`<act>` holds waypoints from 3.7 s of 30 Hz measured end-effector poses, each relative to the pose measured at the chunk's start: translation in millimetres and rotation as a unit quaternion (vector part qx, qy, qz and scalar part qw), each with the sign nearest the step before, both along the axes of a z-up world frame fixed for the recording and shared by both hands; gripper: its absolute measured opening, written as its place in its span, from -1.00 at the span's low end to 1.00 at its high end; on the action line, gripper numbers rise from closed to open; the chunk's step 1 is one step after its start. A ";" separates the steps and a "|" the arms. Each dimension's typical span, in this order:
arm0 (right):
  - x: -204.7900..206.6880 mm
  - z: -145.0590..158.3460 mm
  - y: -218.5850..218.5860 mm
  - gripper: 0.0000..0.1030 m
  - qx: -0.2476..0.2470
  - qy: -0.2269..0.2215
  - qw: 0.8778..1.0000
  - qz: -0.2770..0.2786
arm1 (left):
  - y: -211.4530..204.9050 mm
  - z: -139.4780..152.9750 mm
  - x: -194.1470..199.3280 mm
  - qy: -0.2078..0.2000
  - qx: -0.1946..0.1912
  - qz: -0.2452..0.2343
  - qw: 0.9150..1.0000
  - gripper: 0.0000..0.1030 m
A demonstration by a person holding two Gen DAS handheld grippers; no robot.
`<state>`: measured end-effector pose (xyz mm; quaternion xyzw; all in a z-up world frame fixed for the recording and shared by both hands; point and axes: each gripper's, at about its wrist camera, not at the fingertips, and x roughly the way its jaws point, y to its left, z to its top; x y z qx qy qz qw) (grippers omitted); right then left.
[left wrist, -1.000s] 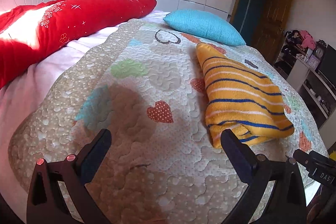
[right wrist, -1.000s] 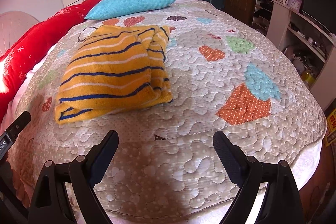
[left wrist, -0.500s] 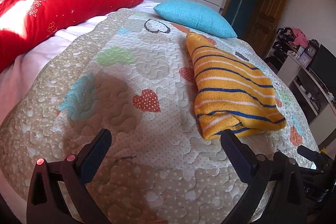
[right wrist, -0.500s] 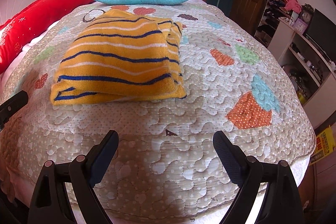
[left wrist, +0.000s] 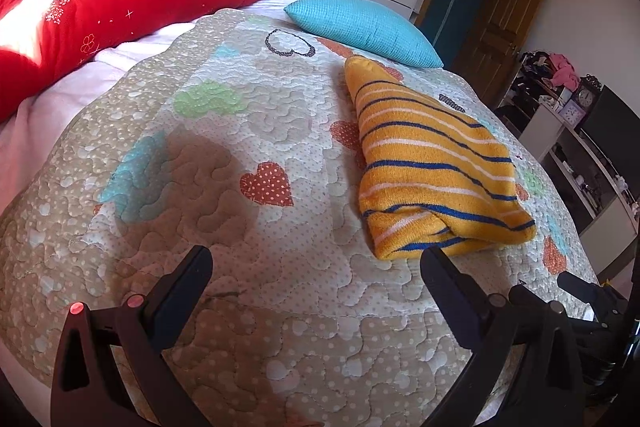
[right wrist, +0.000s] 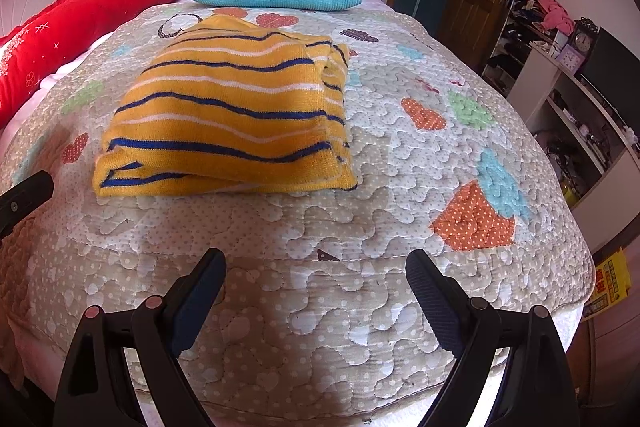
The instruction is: Fold small clothes
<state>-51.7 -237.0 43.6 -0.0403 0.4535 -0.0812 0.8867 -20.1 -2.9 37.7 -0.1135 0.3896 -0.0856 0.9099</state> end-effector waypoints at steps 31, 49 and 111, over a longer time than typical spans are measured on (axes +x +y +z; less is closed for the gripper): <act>3.0 -5.5 0.3 0.82 -0.008 0.004 1.000 0.003 | -10.0 -5.5 -2.2 0.009 -0.002 -0.020 1.000 1.00; 5.4 -6.0 2.1 0.82 -0.007 0.004 1.000 0.004 | -12.6 -8.2 -1.6 0.012 -0.004 -0.026 1.000 1.00; 8.2 -9.5 14.1 0.82 -0.010 -0.001 1.000 0.012 | -17.8 -16.6 0.4 0.027 -0.004 -0.036 0.999 1.00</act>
